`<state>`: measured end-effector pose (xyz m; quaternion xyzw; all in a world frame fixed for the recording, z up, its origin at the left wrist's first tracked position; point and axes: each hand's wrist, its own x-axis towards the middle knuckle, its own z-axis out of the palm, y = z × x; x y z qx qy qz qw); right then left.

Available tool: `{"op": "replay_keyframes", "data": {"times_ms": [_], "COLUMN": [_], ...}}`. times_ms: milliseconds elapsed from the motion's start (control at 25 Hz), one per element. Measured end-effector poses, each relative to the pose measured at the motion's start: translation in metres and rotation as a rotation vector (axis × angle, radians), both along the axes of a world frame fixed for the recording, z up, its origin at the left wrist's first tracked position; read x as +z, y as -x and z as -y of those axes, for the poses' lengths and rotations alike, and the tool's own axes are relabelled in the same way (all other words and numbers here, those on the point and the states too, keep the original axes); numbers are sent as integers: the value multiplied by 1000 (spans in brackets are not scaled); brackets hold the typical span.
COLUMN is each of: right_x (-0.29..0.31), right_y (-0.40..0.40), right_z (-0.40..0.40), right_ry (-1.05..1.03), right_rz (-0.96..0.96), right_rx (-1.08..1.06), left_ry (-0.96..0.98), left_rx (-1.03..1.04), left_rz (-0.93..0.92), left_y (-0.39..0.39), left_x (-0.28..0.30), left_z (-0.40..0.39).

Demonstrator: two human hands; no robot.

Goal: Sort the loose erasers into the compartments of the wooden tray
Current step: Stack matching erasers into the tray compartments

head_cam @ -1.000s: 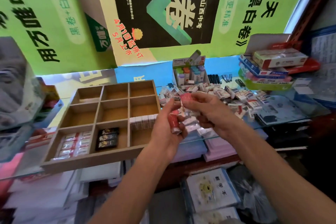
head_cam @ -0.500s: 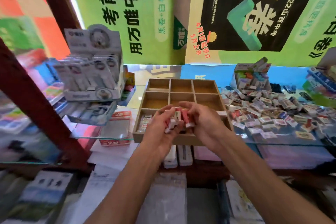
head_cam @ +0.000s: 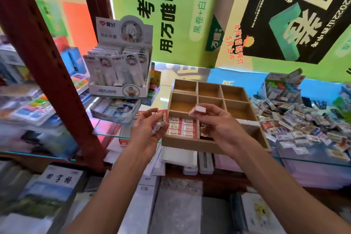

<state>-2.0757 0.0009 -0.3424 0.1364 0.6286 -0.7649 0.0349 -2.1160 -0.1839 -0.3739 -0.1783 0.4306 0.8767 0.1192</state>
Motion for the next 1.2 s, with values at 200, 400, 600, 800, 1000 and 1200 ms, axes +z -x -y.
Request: {"op": "replay_keyframes", "data": {"times_ms": [200,400,600,800,1000,1200], "right_x": [-6,-4,-10,-15,-10,-11], "right_y": [-2,-4,4,4,11,27], "right_z": [-2,-9,-11,-14,-22,-1], "right_ry": [104,279,-10,-151,-885,-1325], "right_rz": [-11,-29,-32,-49,-196,-310], "right_rx": [71,138,40,21,195,493], "left_ry": [-17,13,45,57,88,112], "left_rx": [-8,-28,-51,-60,-59,-52], "left_rz": [1,-5,3,-22,-61,-60], "left_y": [-2,-1,0,4,7,4], "left_x": [0,6,2,3,2,2], "left_z": [1,-2,-6,-9,-11,-10]}}
